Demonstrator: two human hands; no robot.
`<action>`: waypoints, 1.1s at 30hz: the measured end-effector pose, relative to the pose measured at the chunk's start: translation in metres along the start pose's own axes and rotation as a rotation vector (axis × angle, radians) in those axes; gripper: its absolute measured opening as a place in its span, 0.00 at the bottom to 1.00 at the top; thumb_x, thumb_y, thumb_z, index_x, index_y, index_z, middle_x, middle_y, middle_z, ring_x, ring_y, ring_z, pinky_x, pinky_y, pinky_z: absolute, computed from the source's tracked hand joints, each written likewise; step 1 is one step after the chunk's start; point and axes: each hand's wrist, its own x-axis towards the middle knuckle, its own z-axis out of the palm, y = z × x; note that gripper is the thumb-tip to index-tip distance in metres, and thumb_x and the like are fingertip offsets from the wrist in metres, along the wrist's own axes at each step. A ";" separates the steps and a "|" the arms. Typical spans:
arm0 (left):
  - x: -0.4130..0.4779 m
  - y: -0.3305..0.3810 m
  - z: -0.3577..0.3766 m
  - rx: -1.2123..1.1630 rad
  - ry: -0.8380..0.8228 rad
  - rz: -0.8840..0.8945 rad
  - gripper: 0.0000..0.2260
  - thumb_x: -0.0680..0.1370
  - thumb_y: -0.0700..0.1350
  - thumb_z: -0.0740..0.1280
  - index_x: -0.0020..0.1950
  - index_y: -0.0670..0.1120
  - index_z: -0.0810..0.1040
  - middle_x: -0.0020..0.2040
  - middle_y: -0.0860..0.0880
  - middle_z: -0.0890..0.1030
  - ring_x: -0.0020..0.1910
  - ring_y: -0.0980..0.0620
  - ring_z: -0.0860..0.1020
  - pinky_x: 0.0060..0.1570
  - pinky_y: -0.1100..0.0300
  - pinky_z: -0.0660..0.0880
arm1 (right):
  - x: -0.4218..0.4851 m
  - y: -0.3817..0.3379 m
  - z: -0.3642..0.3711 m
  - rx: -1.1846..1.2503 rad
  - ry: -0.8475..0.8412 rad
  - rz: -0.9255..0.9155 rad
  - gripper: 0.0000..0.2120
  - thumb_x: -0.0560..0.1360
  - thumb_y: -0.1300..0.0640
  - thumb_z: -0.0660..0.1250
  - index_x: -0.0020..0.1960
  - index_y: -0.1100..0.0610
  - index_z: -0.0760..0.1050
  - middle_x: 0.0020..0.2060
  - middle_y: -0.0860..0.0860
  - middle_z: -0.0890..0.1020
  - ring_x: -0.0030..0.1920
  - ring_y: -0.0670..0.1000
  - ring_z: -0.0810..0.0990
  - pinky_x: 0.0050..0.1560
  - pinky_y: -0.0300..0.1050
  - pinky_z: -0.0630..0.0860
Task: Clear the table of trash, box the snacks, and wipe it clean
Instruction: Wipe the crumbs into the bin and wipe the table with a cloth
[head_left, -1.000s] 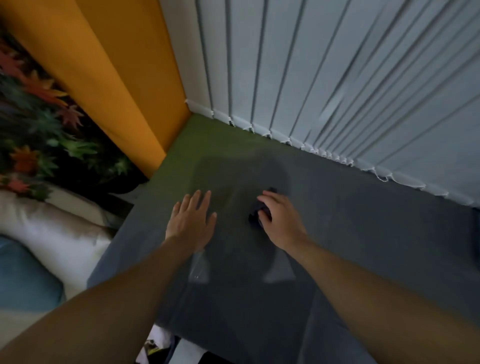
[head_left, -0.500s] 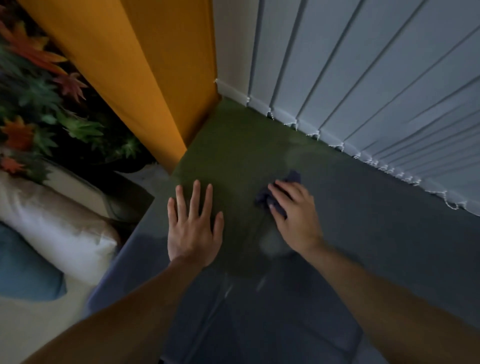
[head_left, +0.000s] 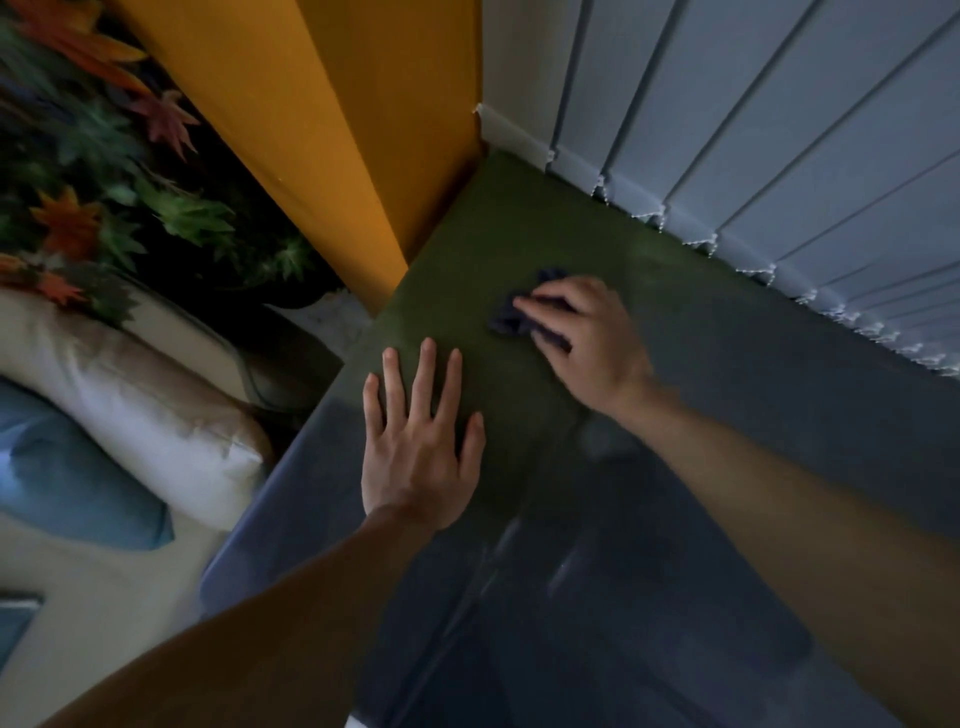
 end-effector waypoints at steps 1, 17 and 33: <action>0.000 0.000 0.001 0.004 0.006 0.001 0.29 0.83 0.59 0.50 0.82 0.50 0.52 0.82 0.46 0.51 0.80 0.37 0.45 0.77 0.39 0.48 | 0.009 0.009 -0.003 -0.023 0.038 0.065 0.14 0.75 0.57 0.69 0.61 0.54 0.81 0.54 0.53 0.80 0.55 0.58 0.77 0.56 0.53 0.73; 0.001 -0.001 0.005 -0.012 0.037 -0.059 0.32 0.82 0.62 0.48 0.82 0.49 0.49 0.82 0.49 0.49 0.81 0.44 0.43 0.78 0.44 0.46 | 0.017 0.012 -0.009 -0.015 0.103 0.294 0.14 0.75 0.58 0.67 0.59 0.54 0.82 0.52 0.54 0.78 0.53 0.58 0.74 0.53 0.57 0.74; -0.112 -0.073 -0.005 -0.093 0.029 -0.243 0.27 0.84 0.61 0.45 0.82 0.55 0.49 0.82 0.50 0.49 0.81 0.51 0.44 0.78 0.48 0.42 | -0.042 -0.093 0.015 0.003 0.018 0.321 0.16 0.73 0.49 0.65 0.59 0.50 0.81 0.53 0.52 0.75 0.53 0.59 0.71 0.52 0.53 0.70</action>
